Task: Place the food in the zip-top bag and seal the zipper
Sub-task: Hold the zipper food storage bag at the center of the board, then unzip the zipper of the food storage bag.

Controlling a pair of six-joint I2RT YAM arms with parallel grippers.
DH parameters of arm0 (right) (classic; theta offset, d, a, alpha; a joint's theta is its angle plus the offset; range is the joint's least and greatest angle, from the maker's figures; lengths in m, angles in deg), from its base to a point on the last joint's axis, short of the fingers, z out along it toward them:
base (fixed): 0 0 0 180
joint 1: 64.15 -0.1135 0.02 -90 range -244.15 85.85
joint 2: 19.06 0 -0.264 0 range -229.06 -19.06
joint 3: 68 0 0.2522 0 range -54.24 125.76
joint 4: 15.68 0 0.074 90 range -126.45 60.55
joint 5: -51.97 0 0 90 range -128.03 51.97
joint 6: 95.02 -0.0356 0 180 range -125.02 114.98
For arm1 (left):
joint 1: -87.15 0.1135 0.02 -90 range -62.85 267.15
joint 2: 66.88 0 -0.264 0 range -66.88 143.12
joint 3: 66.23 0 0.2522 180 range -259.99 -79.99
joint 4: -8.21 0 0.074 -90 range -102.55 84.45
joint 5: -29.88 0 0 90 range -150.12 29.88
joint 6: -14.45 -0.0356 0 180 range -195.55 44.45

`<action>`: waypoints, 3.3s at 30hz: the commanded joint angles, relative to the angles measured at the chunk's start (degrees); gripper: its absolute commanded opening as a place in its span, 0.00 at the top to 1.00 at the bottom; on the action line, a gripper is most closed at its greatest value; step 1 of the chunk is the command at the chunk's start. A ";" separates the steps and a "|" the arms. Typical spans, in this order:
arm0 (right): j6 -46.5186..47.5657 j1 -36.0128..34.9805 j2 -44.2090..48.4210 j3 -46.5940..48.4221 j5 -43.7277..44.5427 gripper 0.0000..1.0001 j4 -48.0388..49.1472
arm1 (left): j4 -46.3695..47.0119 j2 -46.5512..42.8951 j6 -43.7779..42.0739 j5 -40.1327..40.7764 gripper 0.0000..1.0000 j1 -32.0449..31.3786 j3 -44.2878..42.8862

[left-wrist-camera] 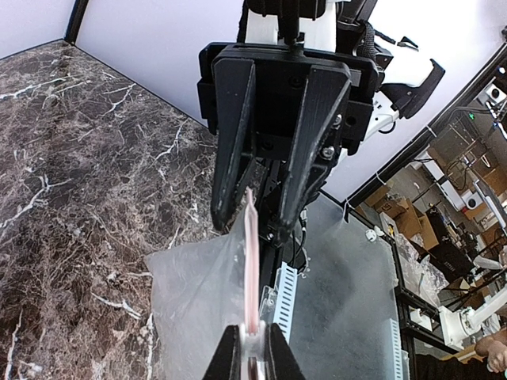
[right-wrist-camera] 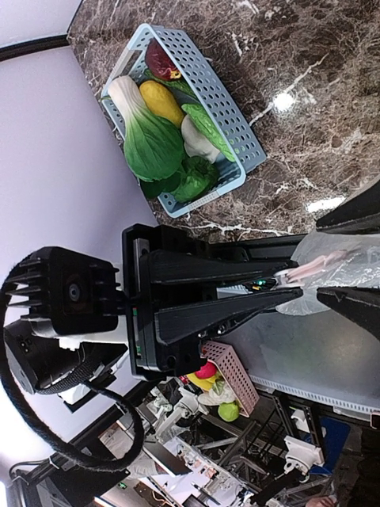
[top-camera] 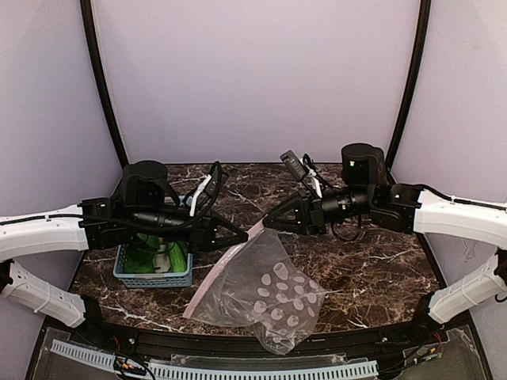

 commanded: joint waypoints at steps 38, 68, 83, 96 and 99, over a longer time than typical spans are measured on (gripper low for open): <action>-0.34 0.02 -0.36 -2.37 0.67 0.90 2.38 | -1.69 -0.58 -0.62 -0.32 0.99 0.12 -0.30; 2.84 0.08 5.00 2.00 30.04 1.00 -8.70 | -1.48 -1.83 -0.01 0.32 0.99 0.11 1.34; 4.86 1.43 2.98 7.12 34.57 1.00 -12.21 | -1.65 -3.25 0.41 0.65 0.99 0.08 2.86; 5.44 5.09 2.83 9.28 33.93 1.00 -12.85 | -1.67 -2.86 0.36 0.65 0.99 0.12 3.52; 5.45 6.41 2.77 9.59 33.13 1.00 -12.87 | -1.66 -2.69 0.34 0.65 0.99 0.12 3.55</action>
